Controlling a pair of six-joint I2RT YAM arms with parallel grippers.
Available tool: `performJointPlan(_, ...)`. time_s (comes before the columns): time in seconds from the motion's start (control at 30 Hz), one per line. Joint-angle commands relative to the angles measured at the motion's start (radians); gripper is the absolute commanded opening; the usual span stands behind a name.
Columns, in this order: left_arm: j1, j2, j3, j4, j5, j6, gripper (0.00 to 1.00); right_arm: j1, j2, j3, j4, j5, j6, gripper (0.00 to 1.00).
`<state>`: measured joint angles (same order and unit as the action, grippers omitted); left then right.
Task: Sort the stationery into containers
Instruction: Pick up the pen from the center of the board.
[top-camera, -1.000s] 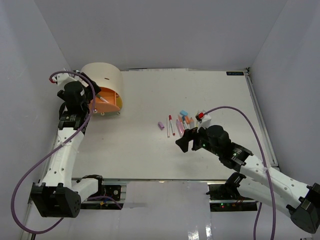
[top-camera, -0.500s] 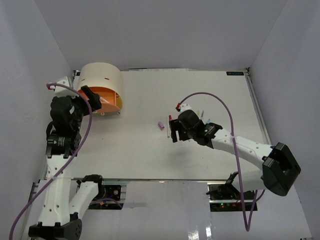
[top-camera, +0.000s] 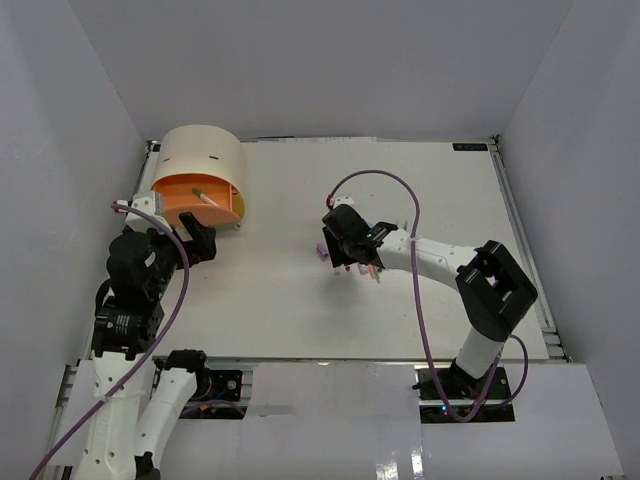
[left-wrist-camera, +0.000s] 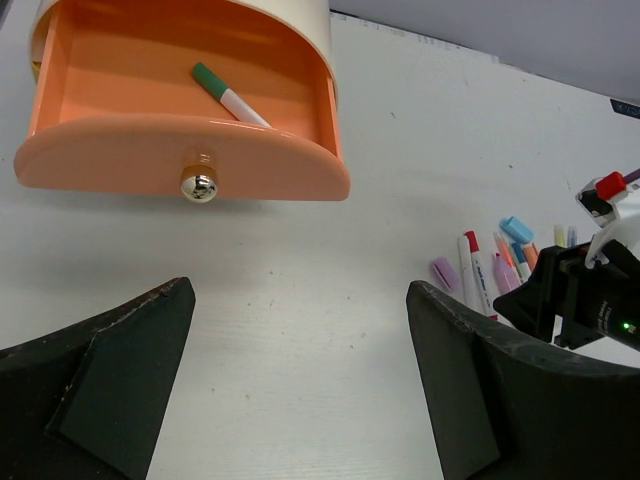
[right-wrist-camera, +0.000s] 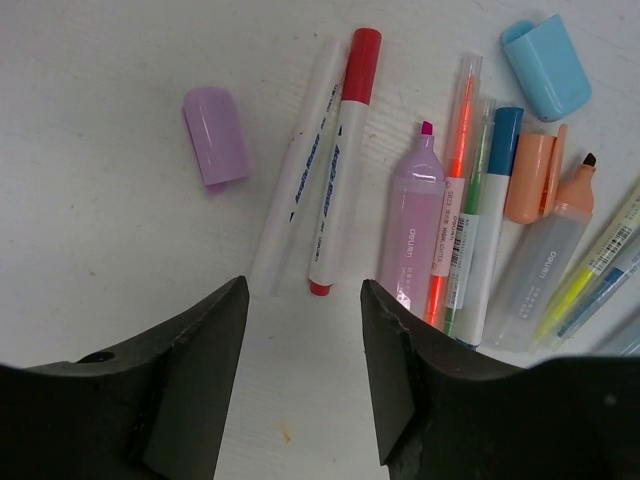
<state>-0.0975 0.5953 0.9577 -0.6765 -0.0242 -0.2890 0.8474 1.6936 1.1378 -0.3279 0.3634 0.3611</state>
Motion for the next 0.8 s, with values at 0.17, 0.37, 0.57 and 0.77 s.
performJointPlan(0.17, -0.013, -0.02, -0.013, -0.02, 0.023, 0.002, 0.98, -0.045, 0.08, 0.068, -0.023, 0.014, 0.009, 0.5)
performJointPlan(0.37, -0.015, -0.017, -0.022, -0.017, 0.063, -0.004, 0.98, -0.056, 0.129, 0.088, -0.02, -0.003, -0.004, 0.45)
performJointPlan(0.57, -0.015, -0.014, -0.022, -0.015, 0.072, -0.006, 0.98, -0.057, 0.164, 0.119, -0.014, -0.02, -0.014, 0.44)
performJointPlan(0.77, -0.015, -0.008, -0.027, -0.015, 0.082, -0.009, 0.98, -0.064, 0.193, 0.143, -0.01, -0.029, -0.017, 0.43)
